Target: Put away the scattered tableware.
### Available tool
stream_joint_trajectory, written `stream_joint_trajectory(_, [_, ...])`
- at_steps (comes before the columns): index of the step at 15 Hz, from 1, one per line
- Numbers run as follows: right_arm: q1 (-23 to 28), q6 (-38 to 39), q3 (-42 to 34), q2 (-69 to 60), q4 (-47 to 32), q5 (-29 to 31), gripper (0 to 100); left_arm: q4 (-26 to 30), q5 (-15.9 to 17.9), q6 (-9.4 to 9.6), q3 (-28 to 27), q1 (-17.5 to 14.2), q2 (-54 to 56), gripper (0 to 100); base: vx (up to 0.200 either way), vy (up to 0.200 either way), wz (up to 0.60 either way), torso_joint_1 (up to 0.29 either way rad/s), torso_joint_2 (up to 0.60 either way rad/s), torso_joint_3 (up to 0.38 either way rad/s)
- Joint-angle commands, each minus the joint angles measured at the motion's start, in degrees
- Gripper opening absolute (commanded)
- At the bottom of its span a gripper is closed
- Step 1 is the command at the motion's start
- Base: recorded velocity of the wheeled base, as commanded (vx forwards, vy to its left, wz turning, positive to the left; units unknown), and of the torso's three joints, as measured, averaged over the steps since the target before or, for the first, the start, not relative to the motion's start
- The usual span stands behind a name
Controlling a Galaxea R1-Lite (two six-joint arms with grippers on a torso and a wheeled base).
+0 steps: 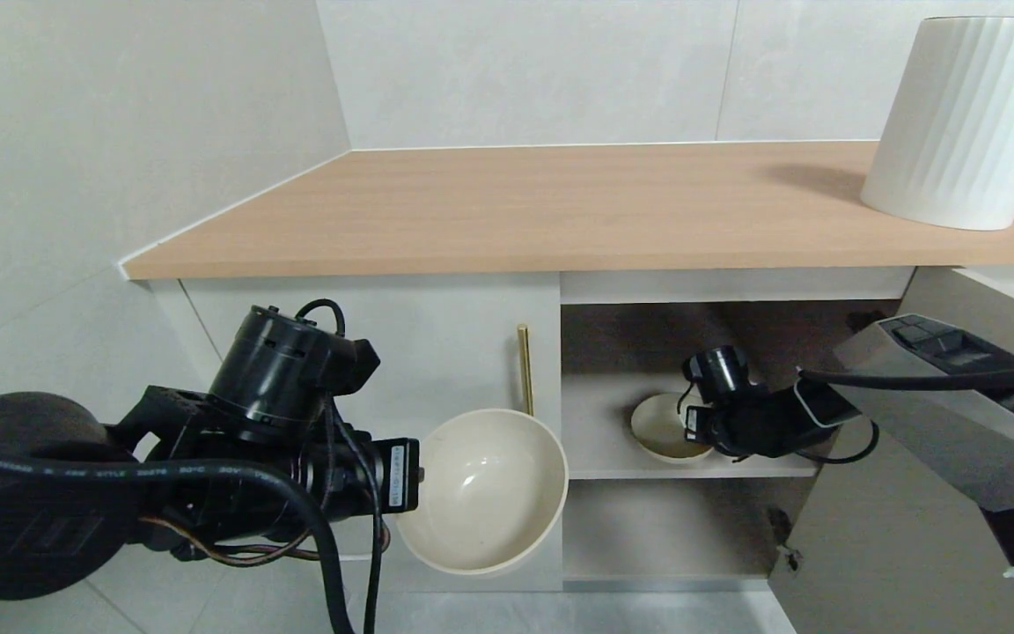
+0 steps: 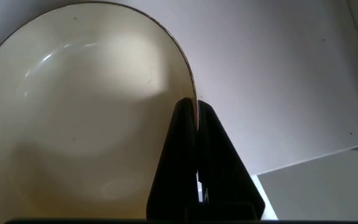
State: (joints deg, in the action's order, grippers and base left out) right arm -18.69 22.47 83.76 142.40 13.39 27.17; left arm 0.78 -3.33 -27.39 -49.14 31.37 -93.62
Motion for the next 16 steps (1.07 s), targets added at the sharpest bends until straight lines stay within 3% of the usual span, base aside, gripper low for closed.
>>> stream_joint_trajectory(1, [-0.03,0.03,0.26,0.25,0.06,-0.01,0,0.01,-0.01,-0.03,0.01,0.01,0.02,0,0.000,0.000,0.00,0.000,0.00,0.000])
stream_joint_trajectory(2, [-0.03,0.12,0.26,0.25,0.15,-0.01,100,0.01,-0.01,-0.03,0.01,0.01,0.02,0,0.000,0.000,0.00,0.000,0.00,0.000])
stream_joint_trajectory(8, [-0.03,2.41,-0.35,-1.95,0.15,-0.01,100,0.01,-0.01,0.06,0.01,0.01,-0.16,0,0.000,0.000,0.00,0.000,0.00,0.000])
stream_joint_trajectory(11, [-0.65,3.11,-6.42,-9.16,-0.11,-1.68,100,-0.08,-0.01,1.29,0.01,0.71,-1.12,0,0.000,0.000,0.00,0.000,0.00,0.000])
stream_joint_trajectory(13, [-3.55,3.11,-13.19,-17.15,-0.20,-7.66,100,-0.08,0.08,3.49,0.01,2.03,-2.00,0,0.000,0.000,0.00,0.000,0.00,0.000])
stream_joint_trajectory(16, [-8.65,2.67,-20.48,-26.91,-2.84,-20.32,100,-1.83,-0.01,4.80,0.19,4.67,-5.60,0,0.000,0.000,0.00,0.000,0.00,0.000])
